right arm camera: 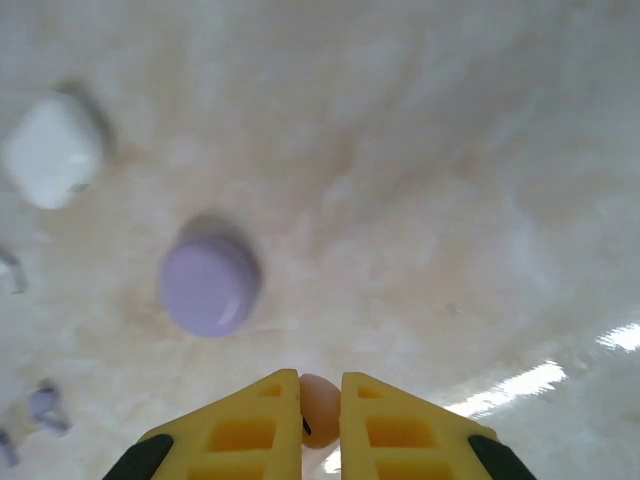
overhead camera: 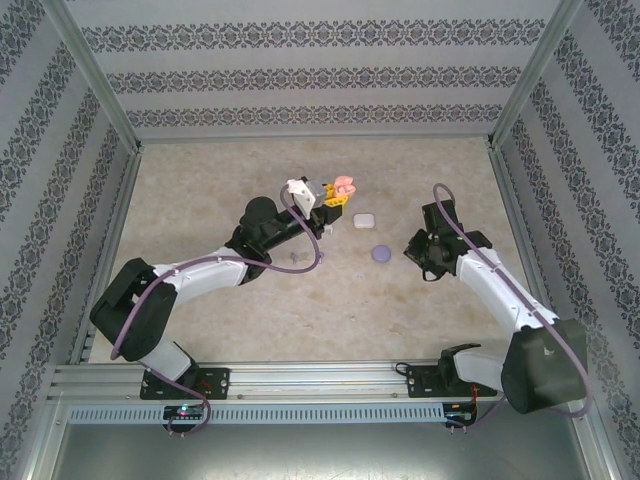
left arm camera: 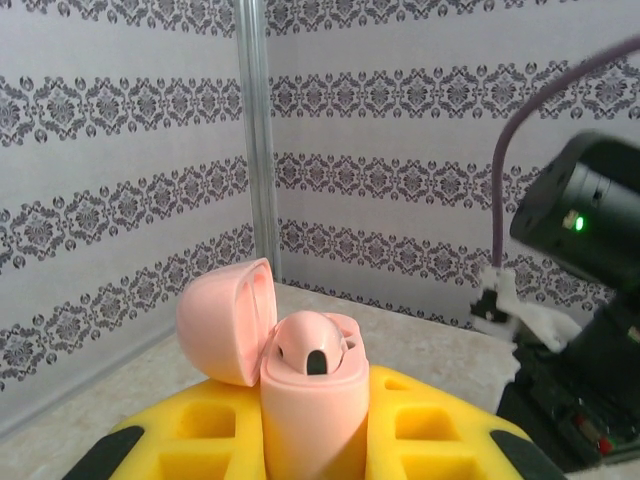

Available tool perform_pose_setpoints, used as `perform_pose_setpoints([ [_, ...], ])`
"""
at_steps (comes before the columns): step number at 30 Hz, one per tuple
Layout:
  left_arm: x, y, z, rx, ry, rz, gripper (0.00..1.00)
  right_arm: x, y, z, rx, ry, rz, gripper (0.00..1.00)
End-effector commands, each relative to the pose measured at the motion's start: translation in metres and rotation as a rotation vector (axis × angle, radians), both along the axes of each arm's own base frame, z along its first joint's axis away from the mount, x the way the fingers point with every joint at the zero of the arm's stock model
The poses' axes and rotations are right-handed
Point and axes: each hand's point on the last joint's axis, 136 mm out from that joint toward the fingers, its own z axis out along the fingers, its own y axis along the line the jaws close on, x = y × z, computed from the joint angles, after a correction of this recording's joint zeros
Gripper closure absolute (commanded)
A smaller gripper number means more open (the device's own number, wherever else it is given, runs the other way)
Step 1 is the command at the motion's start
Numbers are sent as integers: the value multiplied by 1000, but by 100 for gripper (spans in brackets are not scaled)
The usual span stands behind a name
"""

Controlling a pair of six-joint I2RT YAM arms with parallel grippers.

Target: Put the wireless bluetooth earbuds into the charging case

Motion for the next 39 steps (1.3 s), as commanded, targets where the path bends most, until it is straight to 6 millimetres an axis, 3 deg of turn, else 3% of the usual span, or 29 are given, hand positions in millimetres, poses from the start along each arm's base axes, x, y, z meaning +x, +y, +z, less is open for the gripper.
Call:
perform_pose_setpoints([
  [1, -19, -1, -1, 61, -55, -51, 100, 19, 16, 54, 8, -173, 91, 87],
  [12, -32, 3, -9, 115, -101, -88, 100, 44, 77, 213, 3, -628, 304, 87],
  [16, -31, 2, -4, 92, -110, -91, 100, 44, 99, 253, -21, -761, 382, 87],
  [21, -27, -2, 5, 41, -108, -99, 100, 43, 123, 276, -89, -887, 482, 87],
  [25, -23, -4, 15, -13, -111, -114, 100, 39, 133, 283, -155, -971, 541, 87],
  [39, -17, 8, 43, -99, -134, -175, 100, 16, 138, 287, -247, -1116, 616, 87],
])
